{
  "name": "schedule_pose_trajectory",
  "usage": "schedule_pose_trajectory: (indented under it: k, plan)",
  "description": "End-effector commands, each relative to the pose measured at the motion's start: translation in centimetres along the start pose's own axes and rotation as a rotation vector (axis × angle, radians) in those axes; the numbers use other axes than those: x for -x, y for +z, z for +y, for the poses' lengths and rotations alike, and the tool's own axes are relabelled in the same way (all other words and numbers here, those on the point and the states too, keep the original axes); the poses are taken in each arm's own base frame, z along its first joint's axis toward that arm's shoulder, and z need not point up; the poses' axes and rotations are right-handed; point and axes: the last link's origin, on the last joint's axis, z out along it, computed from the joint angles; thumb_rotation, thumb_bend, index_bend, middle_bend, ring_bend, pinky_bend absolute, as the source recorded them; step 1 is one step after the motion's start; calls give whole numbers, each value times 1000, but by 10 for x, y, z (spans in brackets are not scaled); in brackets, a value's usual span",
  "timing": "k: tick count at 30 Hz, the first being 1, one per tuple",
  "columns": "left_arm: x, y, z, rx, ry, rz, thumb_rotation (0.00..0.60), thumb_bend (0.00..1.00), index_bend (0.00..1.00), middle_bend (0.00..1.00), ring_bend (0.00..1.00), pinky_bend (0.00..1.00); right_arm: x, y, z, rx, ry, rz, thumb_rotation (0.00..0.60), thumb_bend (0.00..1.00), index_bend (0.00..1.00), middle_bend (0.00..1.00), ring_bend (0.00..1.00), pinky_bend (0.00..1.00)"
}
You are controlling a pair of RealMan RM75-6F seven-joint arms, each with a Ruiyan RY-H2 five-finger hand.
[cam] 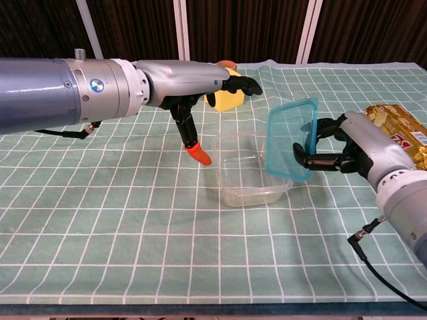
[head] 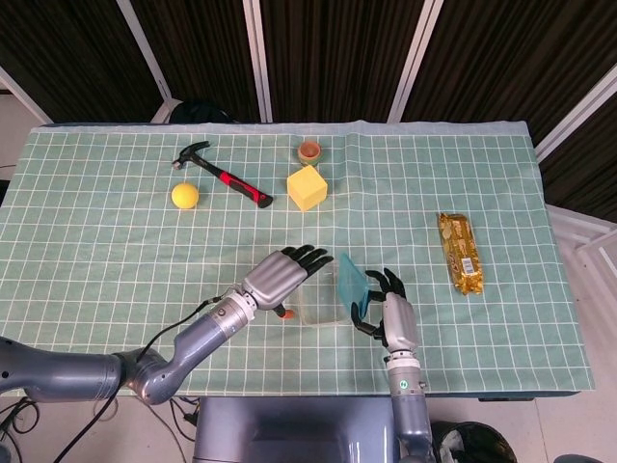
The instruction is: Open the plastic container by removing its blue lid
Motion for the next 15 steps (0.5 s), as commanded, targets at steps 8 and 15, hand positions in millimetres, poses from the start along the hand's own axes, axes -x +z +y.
schedule_pose_trajectory:
  k: [8, 15]
  plan:
    - [-10, -5, -9, -19, -36, 58, 600, 0, 29, 34, 51, 213, -17, 15, -22, -54, 21, 53, 600, 562, 804, 211, 0, 0]
    - [-15, -11, -16, -32, -56, 84, 600, 0, 28, 34, 51, 213, -46, 34, -22, -52, -20, 131, 600, 562, 804, 211, 0, 0]
